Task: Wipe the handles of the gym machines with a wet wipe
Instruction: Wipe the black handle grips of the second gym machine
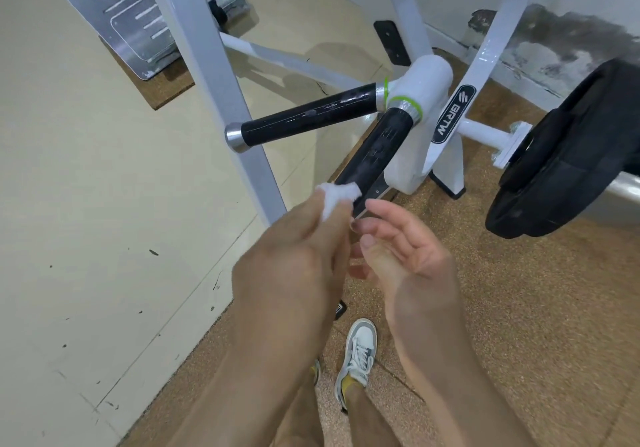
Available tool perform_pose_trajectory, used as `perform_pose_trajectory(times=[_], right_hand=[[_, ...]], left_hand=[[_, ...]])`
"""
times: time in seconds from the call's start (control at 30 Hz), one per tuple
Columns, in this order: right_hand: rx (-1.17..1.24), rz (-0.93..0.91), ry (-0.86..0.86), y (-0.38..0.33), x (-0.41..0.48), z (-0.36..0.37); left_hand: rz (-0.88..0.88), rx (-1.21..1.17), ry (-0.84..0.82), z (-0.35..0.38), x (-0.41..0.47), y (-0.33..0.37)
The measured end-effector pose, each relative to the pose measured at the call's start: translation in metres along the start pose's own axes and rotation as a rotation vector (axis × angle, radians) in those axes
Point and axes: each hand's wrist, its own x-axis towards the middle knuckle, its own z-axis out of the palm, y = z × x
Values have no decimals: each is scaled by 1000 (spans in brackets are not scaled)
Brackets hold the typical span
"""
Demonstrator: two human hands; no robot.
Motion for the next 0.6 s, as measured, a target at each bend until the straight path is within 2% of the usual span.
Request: perform_pose_trajectory(times=[0.07,0.1,0.2,0.23,0.27,0.4,0.47,0.5,0.6], right_hand=[[24,4,-17,1,0,-1],[19,-1,-22,1,0,-1],[-5,-19,-7,3,0,0],[-1,-25,3,4,0,1],[6,-33,9,4,1,1],[-21,-98,34,8,3,5],[-51,-124,37,11,3,8],[-65,-129,38,12,3,9],[-58,-131,49,13,3,9]], left_hand=[[125,22,1,4,-6,-6],[109,17,12,2,-1,-9],[-222,-186,23,0,23,-10],[-292,-274,19,3,24,-11],[-291,-314,31,4,21,-10],[22,-140,6,3,-5,-4],[107,-78,-13,2,0,-7],[78,-73,-7,0,9,-6],[-163,-227,25,-2,32,-3]])
